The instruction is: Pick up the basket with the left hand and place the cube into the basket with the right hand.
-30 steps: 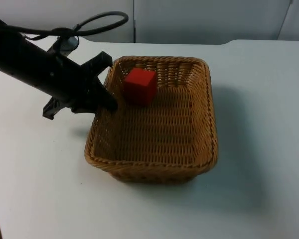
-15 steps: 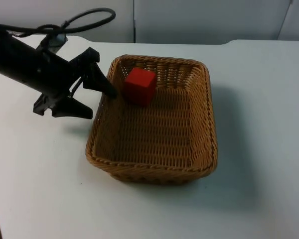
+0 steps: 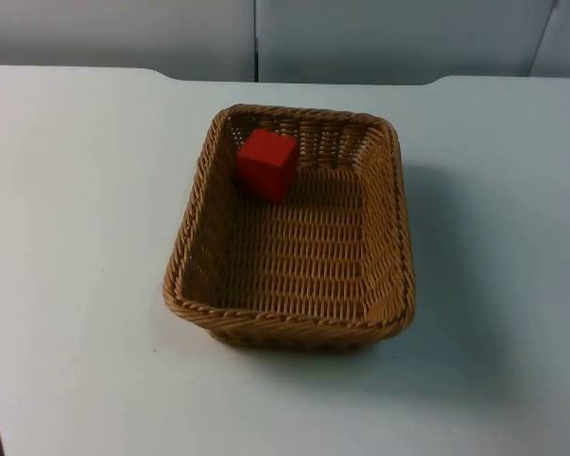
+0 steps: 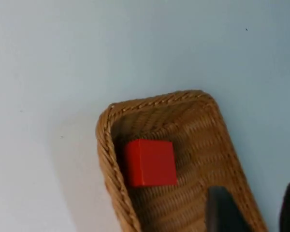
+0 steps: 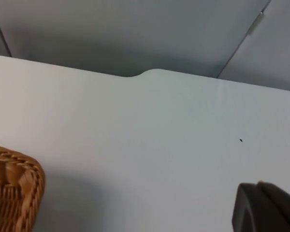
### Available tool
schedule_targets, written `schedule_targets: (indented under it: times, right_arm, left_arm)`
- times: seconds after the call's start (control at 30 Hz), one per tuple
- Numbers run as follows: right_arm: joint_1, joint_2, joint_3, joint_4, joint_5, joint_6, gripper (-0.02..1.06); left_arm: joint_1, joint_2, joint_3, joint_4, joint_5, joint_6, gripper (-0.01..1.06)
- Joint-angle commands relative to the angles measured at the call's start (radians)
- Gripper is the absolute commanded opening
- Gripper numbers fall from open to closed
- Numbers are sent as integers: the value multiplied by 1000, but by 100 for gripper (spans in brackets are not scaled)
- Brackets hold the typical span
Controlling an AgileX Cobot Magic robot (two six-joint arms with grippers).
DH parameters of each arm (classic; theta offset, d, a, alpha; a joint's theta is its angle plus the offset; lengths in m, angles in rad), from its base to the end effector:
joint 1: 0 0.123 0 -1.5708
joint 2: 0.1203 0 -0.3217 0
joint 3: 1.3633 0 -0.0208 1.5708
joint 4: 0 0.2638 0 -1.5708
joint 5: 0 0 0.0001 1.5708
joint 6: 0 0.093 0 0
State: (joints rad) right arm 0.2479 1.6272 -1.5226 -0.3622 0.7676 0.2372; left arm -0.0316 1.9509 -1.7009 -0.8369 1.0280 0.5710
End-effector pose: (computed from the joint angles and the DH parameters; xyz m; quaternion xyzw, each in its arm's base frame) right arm 0.3803 0.0726 0.3943 -0.0767 0.9083 -0.0699 0.4052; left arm 0.4546 -0.0736 0.3226 0.1322 0.8985 -0.3216 0.2679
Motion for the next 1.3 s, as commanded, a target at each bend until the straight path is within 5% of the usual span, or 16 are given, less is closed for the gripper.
schedule_targets:
  times: [0.0, 0.03, 0.23, 0.4, 0.5, 0.57, 0.67, 0.73, 0.83, 0.87, 0.97, 1.03, 1.2, 1.27]
  right_arm:
    - [-7, -43, -4, -61, 5, 54, 0]
    - [-7, -63, -4, -103, 2, 96, 0]
    - [-7, -275, -4, -386, 17, 346, 0]
    - [-7, -521, 107, -422, -24, 410, 0]
    - [-7, -689, 265, -422, -82, 449, 0]
    - [-7, -915, 492, -407, -175, 469, 0]
    - [-7, -1162, 745, -295, -226, 441, 0]
    - [-7, -1206, 781, -258, -226, 423, 0]
    - [-7, -1477, 967, -3, -207, 155, 0]
    - [-7, -1477, 967, -3, -207, 155, 0]
    - [-7, -1624, 1000, 217, -105, -61, 0]
    - [-7, -1627, 996, 321, -28, -151, 0]
    - [-7, -1627, 985, 503, 143, -288, 0]
    - [-7, -1627, 985, 503, 158, -303, 0]
  left_arm:
    - [2, -74, -20, 114, 35, -17, 10]
    - [2, -139, -20, 238, 25, -45, 0]
    - [2, -388, -5, 566, 76, -247, 0]
    - [2, -677, 172, 553, 67, -242, 0]
    - [2, -850, 312, 553, 14, -242, 0]
    - [2, -1085, 508, 549, -15, -239, 0]
    - [2, -1397, 699, 558, 9, -239, 0]
    - [2, -1433, 729, 558, 10, -239, 0]
    - [2, -1789, 892, 563, -42, -239, 0]
    - [2, -1789, 892, 563, -42, -239, 0]
    - [0, -1951, 979, 594, -91, -255, 0]
    - [0, -1939, 973, 626, 54, -334, 0]
    - [0, -1903, 1048, 643, 99, -349, 0]
    - [0, -1916, 1073, 647, 99, -349, 0]
